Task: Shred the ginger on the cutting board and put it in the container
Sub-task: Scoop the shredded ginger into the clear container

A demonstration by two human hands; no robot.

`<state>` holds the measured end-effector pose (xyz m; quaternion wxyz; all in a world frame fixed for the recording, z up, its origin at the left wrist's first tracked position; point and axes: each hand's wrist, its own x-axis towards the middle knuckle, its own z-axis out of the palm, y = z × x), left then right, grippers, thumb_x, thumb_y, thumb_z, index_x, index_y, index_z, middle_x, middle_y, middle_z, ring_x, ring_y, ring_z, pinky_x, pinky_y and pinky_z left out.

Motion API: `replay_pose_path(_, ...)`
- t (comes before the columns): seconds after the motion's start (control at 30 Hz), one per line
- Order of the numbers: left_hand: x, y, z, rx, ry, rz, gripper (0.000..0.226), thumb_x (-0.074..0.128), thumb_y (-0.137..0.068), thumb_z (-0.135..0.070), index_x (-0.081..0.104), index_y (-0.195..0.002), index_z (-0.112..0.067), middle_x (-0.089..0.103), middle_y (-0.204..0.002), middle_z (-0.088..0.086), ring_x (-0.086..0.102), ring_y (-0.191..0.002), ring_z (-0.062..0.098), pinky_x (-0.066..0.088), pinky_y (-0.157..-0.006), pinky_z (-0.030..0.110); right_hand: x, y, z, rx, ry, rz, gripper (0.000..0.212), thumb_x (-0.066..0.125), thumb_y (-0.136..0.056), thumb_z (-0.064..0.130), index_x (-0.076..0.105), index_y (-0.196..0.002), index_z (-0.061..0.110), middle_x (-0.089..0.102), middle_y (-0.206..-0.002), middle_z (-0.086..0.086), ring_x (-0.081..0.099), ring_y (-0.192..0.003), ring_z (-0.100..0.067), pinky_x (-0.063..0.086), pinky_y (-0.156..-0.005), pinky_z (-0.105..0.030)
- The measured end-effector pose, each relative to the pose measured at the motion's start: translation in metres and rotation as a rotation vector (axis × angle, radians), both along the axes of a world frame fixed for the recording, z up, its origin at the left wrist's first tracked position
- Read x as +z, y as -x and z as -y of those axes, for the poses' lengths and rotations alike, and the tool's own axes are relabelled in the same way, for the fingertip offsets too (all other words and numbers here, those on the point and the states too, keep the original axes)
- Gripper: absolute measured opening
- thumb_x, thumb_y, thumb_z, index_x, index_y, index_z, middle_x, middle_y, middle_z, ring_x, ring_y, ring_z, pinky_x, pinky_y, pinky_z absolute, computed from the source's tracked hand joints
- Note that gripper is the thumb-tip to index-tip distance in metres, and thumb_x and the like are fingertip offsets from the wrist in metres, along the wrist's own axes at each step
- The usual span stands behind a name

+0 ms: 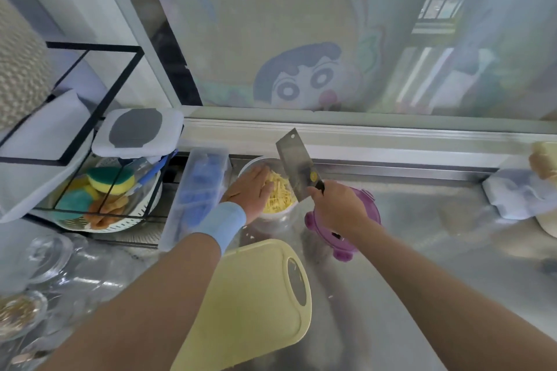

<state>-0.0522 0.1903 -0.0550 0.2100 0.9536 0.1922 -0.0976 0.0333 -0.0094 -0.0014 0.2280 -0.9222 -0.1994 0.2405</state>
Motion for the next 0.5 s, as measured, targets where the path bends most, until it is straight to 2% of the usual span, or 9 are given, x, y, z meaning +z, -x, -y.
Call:
replay_pose_path(0.1, 0.007, 0.002, 0.006, -0.098, -0.092, 0.152, 0.061, 0.024, -0.104, -0.04, -0.001, -0.156, -0.02, -0.013, -0.161, -0.009, -0.011, -0.147, 0.006, 0.0, -0.12, 0.029, -0.006, -0.005, -0.005, 0.034, 0.019, 0.028, 0.04, 0.036, -0.104, 0.046, 0.059, -0.093, 0.016, 0.059, -0.079, -0.002, 0.059, -0.077, -0.024, 0.047, -0.068, -0.038)
replay_pose_path(0.17, 0.006, 0.004, 0.013, -0.238, -0.146, 0.125, 0.064, 0.027, -0.104, -0.039, -0.006, -0.155, -0.021, -0.019, -0.158, -0.011, -0.017, -0.144, 0.003, -0.003, -0.12, 0.029, -0.006, -0.005, -0.008, 0.051, -0.042, -0.002, 0.039, 0.038, -0.104, 0.045, 0.06, -0.094, 0.015, 0.059, -0.08, -0.002, 0.059, -0.077, -0.024, 0.048, -0.069, -0.038)
replay_pose_path(0.23, 0.0, 0.009, 0.014, -0.287, -0.197, 0.02, 0.063, 0.025, -0.104, -0.038, -0.007, -0.155, -0.019, -0.018, -0.16, -0.006, -0.016, -0.146, 0.007, -0.003, -0.121, 0.031, -0.002, -0.003, -0.01, 0.014, -0.049, -0.011, 0.029, 0.042, -0.105, 0.035, 0.061, -0.11, 0.014, 0.058, -0.088, -0.005, 0.057, -0.079, -0.024, 0.048, -0.066, -0.036)
replay_pose_path(0.3, -0.002, 0.018, 0.013, -0.214, -0.22, -0.027, 0.061, 0.023, -0.105, -0.037, -0.005, -0.155, -0.017, -0.014, -0.162, -0.001, -0.01, -0.148, 0.014, -0.002, -0.121, 0.031, -0.001, -0.002, -0.008, 0.003, -0.068, 0.008, 0.028, 0.045, -0.104, 0.019, 0.055, -0.13, 0.016, 0.052, -0.094, -0.006, 0.054, -0.079, -0.023, 0.047, -0.062, -0.032)
replay_pose_path(0.33, 0.001, 0.022, 0.015, -0.153, -0.201, 0.022, 0.061, 0.024, -0.105, -0.036, -0.004, -0.155, -0.017, -0.012, -0.162, -0.001, -0.009, -0.149, 0.015, -0.002, -0.12, 0.029, 0.001, -0.001, -0.008, 0.028, -0.047, 0.018, 0.026, 0.044, -0.105, 0.019, 0.056, -0.128, 0.017, 0.051, -0.094, -0.005, 0.053, -0.077, -0.022, 0.045, -0.062, -0.031)
replay_pose_path(0.37, 0.003, 0.026, 0.017, -0.123, -0.184, 0.115, 0.061, 0.026, -0.105, -0.034, -0.004, -0.155, -0.018, -0.012, -0.162, -0.003, -0.009, -0.149, 0.014, -0.003, -0.12, 0.027, 0.002, 0.002, -0.01, 0.041, -0.034, 0.034, 0.022, 0.042, -0.106, 0.025, 0.06, -0.116, 0.017, 0.051, -0.09, -0.002, 0.053, -0.075, -0.02, 0.043, -0.061, -0.03)
replay_pose_path(0.43, 0.004, 0.027, 0.024, -0.223, -0.205, 0.255, 0.063, 0.03, -0.104, -0.031, -0.006, -0.154, -0.021, -0.015, -0.161, -0.007, -0.013, -0.148, 0.009, -0.007, -0.119, 0.026, -0.001, 0.005, -0.015, 0.119, 0.02, 0.114, 0.035, 0.037, -0.107, 0.041, 0.06, -0.095, 0.017, 0.051, -0.077, 0.003, 0.053, -0.071, -0.02, 0.039, -0.058, -0.031)
replay_pose_path(0.5, 0.002, 0.026, 0.026, -0.315, -0.246, 0.214, 0.064, 0.031, -0.103, -0.029, -0.006, -0.155, -0.021, -0.016, -0.161, -0.006, -0.013, -0.148, 0.009, -0.007, -0.12, 0.029, -0.005, 0.008, -0.017, 0.127, 0.024, 0.127, 0.04, 0.037, -0.106, 0.045, 0.058, -0.089, 0.015, 0.052, -0.075, 0.003, 0.055, -0.072, -0.021, 0.041, -0.059, -0.032)
